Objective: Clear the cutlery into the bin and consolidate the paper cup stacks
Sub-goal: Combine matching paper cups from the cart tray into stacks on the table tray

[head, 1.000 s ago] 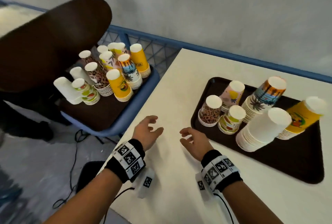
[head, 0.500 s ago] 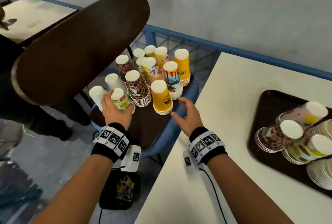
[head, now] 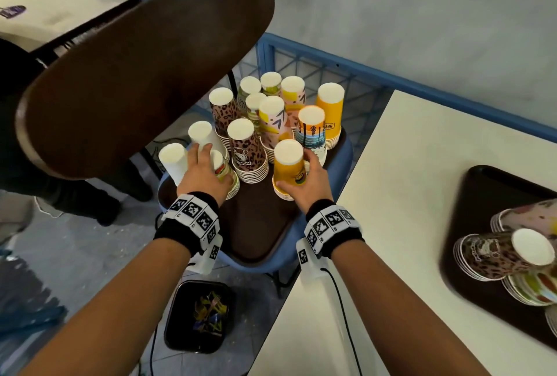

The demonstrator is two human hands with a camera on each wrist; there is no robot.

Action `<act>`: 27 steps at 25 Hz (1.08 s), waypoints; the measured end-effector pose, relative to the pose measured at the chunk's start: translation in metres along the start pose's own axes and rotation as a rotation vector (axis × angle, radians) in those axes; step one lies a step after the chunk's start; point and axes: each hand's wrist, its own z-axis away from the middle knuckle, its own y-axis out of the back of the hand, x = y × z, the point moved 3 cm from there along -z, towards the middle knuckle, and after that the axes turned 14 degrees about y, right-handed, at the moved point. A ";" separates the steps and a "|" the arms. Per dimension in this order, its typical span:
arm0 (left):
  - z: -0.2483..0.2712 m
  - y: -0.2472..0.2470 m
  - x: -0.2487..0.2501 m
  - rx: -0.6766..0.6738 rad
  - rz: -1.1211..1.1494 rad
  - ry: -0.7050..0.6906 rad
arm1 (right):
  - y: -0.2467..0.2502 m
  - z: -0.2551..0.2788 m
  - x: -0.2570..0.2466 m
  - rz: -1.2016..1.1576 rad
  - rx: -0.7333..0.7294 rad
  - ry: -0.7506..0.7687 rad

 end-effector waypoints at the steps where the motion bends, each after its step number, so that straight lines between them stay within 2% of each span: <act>1: -0.002 0.000 0.001 -0.024 -0.013 0.013 | -0.004 -0.002 0.003 0.024 0.005 -0.020; 5: -0.002 0.003 0.003 -0.039 -0.053 0.032 | -0.014 -0.005 0.009 0.195 -0.078 -0.077; 7: 0.000 0.000 -0.001 -0.065 -0.054 0.005 | -0.022 -0.001 0.011 0.135 -0.131 -0.079; 9: 0.006 -0.012 -0.009 -0.122 0.056 0.003 | -0.030 0.004 0.014 0.069 -0.190 -0.080; 11: 0.018 -0.029 -0.020 -0.200 0.280 0.075 | -0.037 0.008 0.015 0.091 -0.261 -0.084; 13: 0.026 -0.048 -0.030 -0.287 0.429 0.160 | -0.039 0.013 0.015 0.073 -0.252 -0.076; 15: 0.029 -0.059 -0.033 -0.329 0.442 0.171 | -0.037 0.019 0.008 0.032 -0.236 -0.047; 17: 0.028 -0.061 -0.030 -0.309 0.407 0.123 | -0.031 0.026 0.000 0.022 -0.226 -0.025; 19: 0.029 -0.056 -0.028 -0.293 0.404 0.099 | -0.022 0.036 -0.008 -0.030 -0.184 -0.027; 22: 0.044 -0.052 -0.015 -0.342 0.475 0.023 | 0.016 0.065 -0.012 -0.161 -0.010 -0.039; 27: 0.112 -0.071 0.045 -0.609 0.664 -0.187 | 0.104 0.128 0.009 -0.186 0.216 -0.053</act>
